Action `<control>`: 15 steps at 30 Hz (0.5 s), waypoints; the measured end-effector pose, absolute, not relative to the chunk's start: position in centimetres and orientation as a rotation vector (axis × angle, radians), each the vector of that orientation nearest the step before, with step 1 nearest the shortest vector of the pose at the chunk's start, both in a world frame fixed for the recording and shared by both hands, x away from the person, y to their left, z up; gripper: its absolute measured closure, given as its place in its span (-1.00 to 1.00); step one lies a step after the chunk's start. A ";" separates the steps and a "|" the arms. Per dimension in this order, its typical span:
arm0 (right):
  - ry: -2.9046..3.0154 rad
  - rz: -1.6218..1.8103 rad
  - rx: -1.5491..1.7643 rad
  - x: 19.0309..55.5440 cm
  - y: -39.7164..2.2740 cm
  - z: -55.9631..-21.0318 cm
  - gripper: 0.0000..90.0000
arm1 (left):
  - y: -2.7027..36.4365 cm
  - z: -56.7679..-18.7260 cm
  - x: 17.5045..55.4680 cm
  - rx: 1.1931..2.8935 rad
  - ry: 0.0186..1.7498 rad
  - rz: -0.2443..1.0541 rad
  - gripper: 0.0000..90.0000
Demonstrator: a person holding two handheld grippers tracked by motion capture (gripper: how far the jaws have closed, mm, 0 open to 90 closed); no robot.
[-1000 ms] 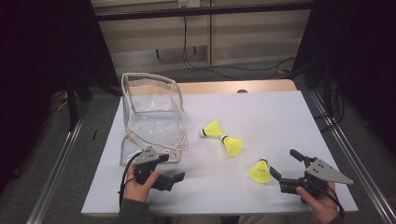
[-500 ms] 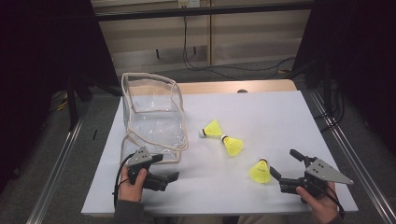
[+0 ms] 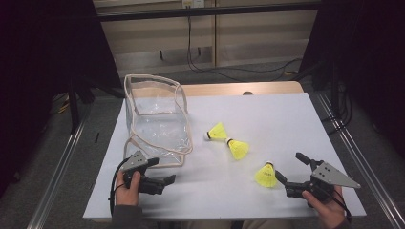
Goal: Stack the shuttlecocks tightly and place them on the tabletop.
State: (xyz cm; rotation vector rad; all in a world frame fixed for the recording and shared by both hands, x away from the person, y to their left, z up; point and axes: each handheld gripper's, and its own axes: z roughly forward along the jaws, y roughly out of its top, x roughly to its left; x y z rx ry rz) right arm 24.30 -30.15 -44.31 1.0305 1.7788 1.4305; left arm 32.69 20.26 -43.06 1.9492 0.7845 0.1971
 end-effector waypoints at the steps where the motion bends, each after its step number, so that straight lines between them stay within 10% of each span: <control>1: 1.780 1.428 1.035 24.3 -30.2 -44.3 -0.91 | 20.4 -43.0 32.7 1.946 0.790 0.198 -0.92; 15: 1.791 1.404 1.025 24.8 -30.3 -44.0 -0.91 | 20.9 -42.9 32.6 1.910 0.809 0.201 -0.92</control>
